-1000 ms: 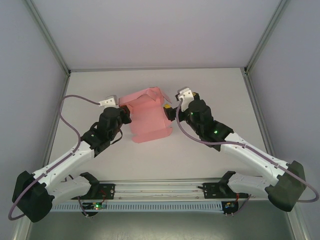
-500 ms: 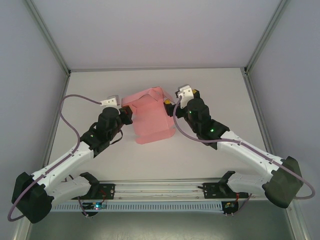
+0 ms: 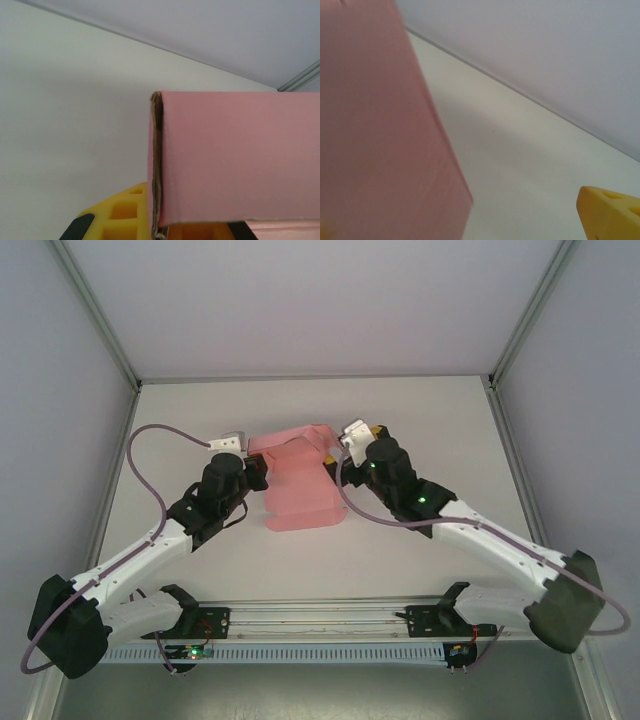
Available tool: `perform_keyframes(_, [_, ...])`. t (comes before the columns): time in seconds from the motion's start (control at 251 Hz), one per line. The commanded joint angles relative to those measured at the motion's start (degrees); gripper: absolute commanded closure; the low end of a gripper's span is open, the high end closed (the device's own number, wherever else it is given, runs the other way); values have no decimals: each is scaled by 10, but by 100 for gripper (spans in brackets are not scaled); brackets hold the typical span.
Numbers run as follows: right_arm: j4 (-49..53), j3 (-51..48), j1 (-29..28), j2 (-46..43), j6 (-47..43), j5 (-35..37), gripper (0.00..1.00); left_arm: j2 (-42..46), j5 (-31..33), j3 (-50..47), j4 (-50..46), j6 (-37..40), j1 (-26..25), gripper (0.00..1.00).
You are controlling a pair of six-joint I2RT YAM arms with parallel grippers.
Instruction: Assemble paper box
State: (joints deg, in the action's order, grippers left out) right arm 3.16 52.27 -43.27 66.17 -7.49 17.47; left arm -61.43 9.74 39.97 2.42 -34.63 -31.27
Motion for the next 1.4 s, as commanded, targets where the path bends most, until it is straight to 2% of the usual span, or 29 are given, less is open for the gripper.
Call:
perform_keyframes(0.0, [44, -6, 4, -75, -14, -49, 2, 7, 36, -6, 1, 55, 2, 100])
perform_keyframes(0.16, [41, 30, 11, -100, -16, -122, 2, -7, 1, -5, 16, 99, 3, 100])
perform_keyframes(0.315, [82, 139, 20, -7, 11, -168, 2, -16, -33, 1, 22, 112, 2, 100])
perform_keyframes(0.443, [150, 233, 20, 86, 16, -159, 2, -13, -45, 2, 22, 116, 3, 100])
perform_keyframes(0.571, [214, 269, 25, 144, 10, -112, 2, 1, -34, -5, 28, 100, 3, 100])
perform_keyframes(0.762, [244, 218, 25, 157, -11, -94, 2, 17, -18, 0, 16, 65, 3, 100])
perform_keyframes(0.862, [239, 190, 21, 149, -25, -52, 2, 21, -31, 5, 13, 55, 3, 100])
perform_keyframes(1.097, [134, 128, -15, 135, -67, 1, 2, 18, -64, 11, 18, 33, 4, 100])
perform_keyframes(1.281, [104, 128, -15, 80, -45, -52, 2, 6, -45, 17, -10, 53, 4, 100])
perform_keyframes(1.393, [104, 112, 12, 14, -26, -125, 2, -7, -48, 12, -12, 82, 4, 100])
